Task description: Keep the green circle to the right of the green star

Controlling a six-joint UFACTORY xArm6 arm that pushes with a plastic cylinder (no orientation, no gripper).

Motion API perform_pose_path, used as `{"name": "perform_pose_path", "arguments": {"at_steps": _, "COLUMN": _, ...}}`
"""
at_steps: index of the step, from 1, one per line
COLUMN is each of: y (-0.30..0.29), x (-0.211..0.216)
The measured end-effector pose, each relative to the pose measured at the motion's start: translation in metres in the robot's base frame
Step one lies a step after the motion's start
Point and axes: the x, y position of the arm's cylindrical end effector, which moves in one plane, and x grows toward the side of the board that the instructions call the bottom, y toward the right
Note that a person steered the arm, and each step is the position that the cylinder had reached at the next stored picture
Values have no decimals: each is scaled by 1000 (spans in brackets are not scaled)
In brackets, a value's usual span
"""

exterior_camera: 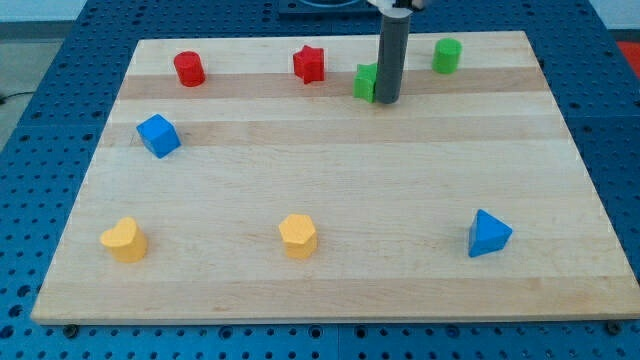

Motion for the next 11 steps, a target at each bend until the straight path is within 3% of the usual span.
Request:
{"name": "perform_pose_path", "arguments": {"at_steps": 3, "y": 32, "x": 5}}
{"name": "perform_pose_path", "arguments": {"at_steps": 7, "y": 148, "x": -12}}
{"name": "perform_pose_path", "arguments": {"at_steps": 8, "y": 155, "x": -27}}
{"name": "perform_pose_path", "arguments": {"at_steps": 10, "y": 156, "x": -99}}
{"name": "perform_pose_path", "arguments": {"at_steps": 11, "y": 100, "x": -84}}
